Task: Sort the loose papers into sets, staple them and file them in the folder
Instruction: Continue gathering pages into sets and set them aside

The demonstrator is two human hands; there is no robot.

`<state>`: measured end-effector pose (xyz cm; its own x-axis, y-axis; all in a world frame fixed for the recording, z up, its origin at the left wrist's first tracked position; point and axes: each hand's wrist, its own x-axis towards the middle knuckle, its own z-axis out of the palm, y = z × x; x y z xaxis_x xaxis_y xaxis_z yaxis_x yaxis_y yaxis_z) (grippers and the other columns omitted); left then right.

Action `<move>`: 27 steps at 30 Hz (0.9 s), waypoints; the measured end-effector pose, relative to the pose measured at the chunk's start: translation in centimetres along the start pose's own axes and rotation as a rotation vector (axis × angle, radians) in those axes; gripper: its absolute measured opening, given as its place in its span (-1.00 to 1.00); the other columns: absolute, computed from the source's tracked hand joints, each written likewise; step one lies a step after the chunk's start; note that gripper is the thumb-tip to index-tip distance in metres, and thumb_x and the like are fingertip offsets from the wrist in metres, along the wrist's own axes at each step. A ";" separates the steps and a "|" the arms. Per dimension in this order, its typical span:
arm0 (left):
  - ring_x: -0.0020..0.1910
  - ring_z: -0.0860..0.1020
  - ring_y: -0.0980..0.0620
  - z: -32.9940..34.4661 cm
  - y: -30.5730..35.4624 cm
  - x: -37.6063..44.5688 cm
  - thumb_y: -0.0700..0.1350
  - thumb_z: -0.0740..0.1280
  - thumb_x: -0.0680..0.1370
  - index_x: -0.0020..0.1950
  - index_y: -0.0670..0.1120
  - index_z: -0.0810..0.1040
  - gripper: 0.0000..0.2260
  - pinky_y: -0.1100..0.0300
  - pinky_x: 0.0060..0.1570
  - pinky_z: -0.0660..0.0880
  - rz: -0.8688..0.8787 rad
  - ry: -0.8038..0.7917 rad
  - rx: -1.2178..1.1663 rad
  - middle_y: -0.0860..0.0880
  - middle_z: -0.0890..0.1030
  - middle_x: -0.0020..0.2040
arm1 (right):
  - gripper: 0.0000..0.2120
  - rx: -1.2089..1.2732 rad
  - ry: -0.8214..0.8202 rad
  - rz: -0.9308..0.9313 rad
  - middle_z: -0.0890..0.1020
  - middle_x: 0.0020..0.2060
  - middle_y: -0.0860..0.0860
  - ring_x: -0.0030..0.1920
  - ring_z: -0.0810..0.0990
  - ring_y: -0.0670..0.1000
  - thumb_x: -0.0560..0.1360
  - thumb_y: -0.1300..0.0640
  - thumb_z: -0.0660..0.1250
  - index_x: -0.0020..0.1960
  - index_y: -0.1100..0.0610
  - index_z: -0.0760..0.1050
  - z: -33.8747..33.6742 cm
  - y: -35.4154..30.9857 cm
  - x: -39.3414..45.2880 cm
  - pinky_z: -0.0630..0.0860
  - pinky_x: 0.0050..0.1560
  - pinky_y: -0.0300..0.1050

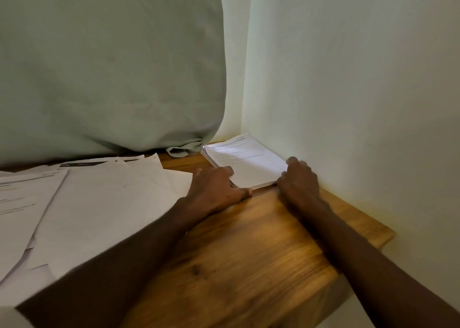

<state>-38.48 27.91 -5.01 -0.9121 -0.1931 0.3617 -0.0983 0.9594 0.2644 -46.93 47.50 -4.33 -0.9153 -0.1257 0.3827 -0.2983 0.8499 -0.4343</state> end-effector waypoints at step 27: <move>0.21 0.59 -0.12 -5.4 -6.9 4.8 0.15 0.24 0.53 0.35 -0.03 0.60 -0.53 -0.02 0.20 0.52 -0.009 0.033 0.015 -0.08 0.63 0.30 | -0.59 0.074 -0.152 -0.531 0.51 0.45 -0.09 0.44 0.44 0.03 0.67 -0.19 0.12 0.44 -0.09 0.48 2.3 -8.8 -0.5 0.34 0.40 0.22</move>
<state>-40.02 19.22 -0.23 -0.8974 -0.2085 0.3888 -0.1129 0.9605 0.2545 -44.51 38.96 -2.55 -0.6615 -0.6038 0.4448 -0.7421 0.6124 -0.2724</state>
